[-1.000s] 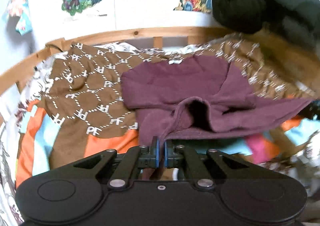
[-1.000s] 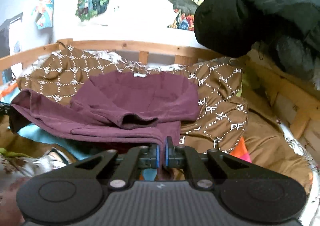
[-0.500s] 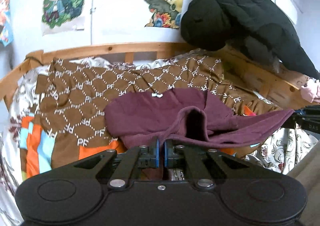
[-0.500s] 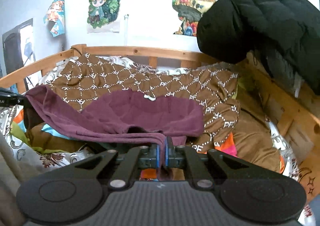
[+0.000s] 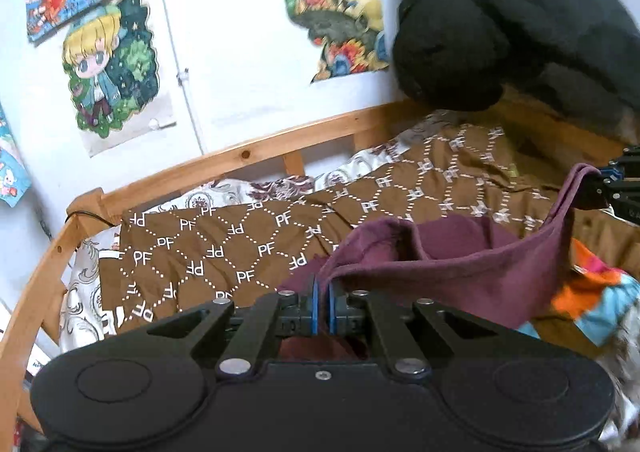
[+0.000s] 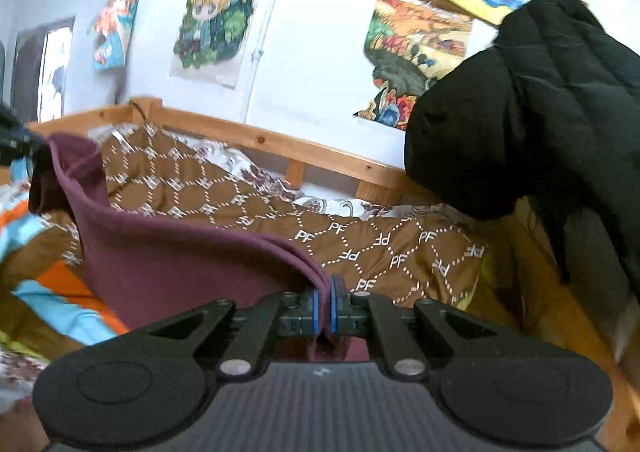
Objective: Fold small clothes
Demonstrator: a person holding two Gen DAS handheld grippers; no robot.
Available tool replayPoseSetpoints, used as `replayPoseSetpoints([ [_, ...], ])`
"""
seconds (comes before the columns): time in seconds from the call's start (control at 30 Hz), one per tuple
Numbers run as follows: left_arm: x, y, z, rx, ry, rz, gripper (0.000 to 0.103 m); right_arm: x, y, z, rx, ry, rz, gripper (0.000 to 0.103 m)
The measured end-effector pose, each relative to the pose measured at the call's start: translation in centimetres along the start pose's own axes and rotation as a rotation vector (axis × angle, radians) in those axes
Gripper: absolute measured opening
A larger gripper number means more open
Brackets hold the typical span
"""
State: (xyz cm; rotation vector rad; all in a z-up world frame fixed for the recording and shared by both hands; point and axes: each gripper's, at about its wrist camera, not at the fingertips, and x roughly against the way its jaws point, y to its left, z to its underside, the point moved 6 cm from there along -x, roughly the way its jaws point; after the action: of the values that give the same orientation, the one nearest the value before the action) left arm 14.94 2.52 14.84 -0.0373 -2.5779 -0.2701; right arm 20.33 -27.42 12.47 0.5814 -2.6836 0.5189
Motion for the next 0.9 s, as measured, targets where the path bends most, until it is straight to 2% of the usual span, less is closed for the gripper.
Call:
replayPoseSetpoints([
  [0.17, -6.1, 0.7, -2.6, -0.017, 0.043, -0.084, 0.004, -6.5, -1.5, -1.6, 0.037, 0.040, 0.022, 0.006],
  [0.33, -12.7, 1.9, -2.9, 0.011, 0.103, -0.103, 0.004, -13.1, -3.7, -1.5, 0.057, 0.094, 0.038, 0.007],
  [0.47, -18.3, 1.8, -2.0, -0.025, 0.126, -0.122, 0.004, -18.4, -4.6, 0.0, 0.065, 0.141, 0.038, 0.007],
  [0.6, -22.8, 2.3, -0.4, 0.008, 0.163, -0.119, 0.004, -22.5, -4.6, 2.0, 0.086, 0.175, 0.020, 0.007],
  [0.9, -30.1, 2.4, 2.6, -0.060, 0.268, -0.092, 0.005, -30.0, -4.5, 5.9, 0.079, 0.236, -0.047, 0.008],
])
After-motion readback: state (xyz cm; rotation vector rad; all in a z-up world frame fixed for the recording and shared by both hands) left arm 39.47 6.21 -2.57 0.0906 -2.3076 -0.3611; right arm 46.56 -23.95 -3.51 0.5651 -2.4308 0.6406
